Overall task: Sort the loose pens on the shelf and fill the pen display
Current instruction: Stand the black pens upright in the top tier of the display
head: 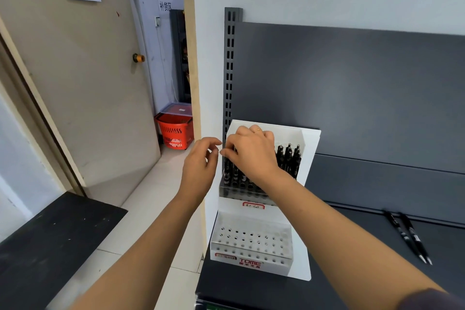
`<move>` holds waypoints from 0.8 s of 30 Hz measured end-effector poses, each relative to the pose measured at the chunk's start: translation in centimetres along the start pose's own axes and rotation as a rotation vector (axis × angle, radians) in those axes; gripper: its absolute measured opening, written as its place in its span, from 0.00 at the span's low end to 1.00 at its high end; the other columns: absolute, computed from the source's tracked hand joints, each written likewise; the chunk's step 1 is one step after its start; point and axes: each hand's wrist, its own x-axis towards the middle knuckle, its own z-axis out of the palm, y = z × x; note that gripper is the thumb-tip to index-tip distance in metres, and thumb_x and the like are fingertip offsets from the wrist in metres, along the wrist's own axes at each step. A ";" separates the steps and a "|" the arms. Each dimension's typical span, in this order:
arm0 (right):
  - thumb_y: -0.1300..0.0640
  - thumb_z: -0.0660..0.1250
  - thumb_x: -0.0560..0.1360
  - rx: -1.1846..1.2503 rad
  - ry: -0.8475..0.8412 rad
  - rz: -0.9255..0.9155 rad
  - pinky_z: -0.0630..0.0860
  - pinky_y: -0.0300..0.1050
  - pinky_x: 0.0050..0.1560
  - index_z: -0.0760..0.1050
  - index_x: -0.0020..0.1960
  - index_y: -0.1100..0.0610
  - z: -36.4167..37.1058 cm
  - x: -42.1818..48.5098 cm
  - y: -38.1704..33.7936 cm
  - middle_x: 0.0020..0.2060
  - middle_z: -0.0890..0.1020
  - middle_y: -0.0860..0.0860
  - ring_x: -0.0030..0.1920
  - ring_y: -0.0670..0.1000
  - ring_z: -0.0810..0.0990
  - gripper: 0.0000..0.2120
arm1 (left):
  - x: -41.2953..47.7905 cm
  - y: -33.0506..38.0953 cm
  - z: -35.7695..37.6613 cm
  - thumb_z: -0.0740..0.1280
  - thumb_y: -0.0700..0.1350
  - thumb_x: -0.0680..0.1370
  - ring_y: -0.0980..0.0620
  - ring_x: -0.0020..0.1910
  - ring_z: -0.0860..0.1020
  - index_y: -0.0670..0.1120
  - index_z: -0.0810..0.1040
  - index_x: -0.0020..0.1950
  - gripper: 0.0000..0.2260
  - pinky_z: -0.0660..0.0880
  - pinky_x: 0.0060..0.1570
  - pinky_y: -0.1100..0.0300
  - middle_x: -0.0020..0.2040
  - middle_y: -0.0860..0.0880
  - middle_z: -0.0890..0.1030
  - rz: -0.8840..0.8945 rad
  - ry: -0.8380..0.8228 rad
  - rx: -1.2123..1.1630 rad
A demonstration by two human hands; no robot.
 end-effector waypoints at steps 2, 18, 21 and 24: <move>0.43 0.61 0.77 0.052 0.012 -0.013 0.62 0.49 0.58 0.77 0.56 0.46 -0.1 -0.1 0.3 0.52 0.76 0.45 0.59 0.51 0.70 0.12 | 0.2 0.5 -0.1 0.59 0.37 0.80 0.59 0.45 0.72 0.44 0.76 0.55 0.08 0.67 0.44 0.72 0.50 0.54 0.76 0.047 0.001 0.030; 0.54 0.65 0.77 0.089 0.263 0.324 0.68 0.48 0.46 0.79 0.50 0.54 -2.3 -9.6 17.2 0.49 0.79 0.51 0.48 0.56 0.76 0.06 | -0.1 9.8 11.6 0.58 0.47 0.74 0.48 0.44 0.76 0.49 0.77 0.47 0.09 0.66 0.41 0.58 0.45 0.53 0.79 0.556 -0.161 0.423; 0.54 0.65 0.77 0.071 0.212 0.360 0.71 0.49 0.47 0.79 0.52 0.55 -2.9 -12.2 21.4 0.48 0.79 0.51 0.49 0.57 0.76 0.07 | -1.1 12.0 16.4 0.60 0.47 0.75 0.47 0.45 0.76 0.49 0.77 0.48 0.07 0.69 0.43 0.55 0.45 0.52 0.79 0.559 -0.258 0.398; 0.54 0.64 0.78 0.076 0.133 0.401 0.72 0.48 0.48 0.78 0.54 0.55 -3.4 -14.7 25.8 0.50 0.78 0.52 0.52 0.56 0.75 0.08 | -2.1 13.8 20.8 0.64 0.45 0.77 0.47 0.49 0.75 0.49 0.77 0.53 0.06 0.68 0.46 0.55 0.49 0.52 0.79 0.546 -0.355 0.410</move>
